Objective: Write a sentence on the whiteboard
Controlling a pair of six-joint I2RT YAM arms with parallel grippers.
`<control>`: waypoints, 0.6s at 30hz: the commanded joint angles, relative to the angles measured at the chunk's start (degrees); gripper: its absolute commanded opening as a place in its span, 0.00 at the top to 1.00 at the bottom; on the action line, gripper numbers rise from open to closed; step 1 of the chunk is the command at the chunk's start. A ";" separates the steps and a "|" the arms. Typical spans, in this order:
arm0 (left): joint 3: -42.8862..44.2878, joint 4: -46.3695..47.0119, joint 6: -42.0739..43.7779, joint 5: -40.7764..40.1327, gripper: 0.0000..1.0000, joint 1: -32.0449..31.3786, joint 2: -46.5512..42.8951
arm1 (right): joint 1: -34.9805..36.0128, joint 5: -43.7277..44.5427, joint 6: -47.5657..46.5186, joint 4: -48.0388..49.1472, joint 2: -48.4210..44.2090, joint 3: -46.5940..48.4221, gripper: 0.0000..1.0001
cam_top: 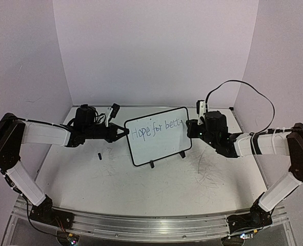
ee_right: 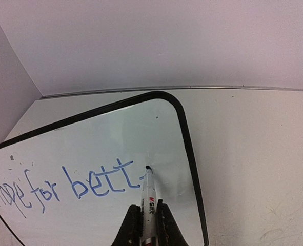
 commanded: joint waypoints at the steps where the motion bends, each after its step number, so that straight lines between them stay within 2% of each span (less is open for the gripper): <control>1: 0.69 -2.63 3.54 -3.07 1.00 0.25 -0.39 | -0.27 -1.36 -0.32 2.53 -0.85 1.43 1.00; 18: 0.51 -2.63 3.62 -3.24 1.00 0.23 -0.34 | -0.28 -3.89 0.30 1.30 -0.17 -0.73 1.00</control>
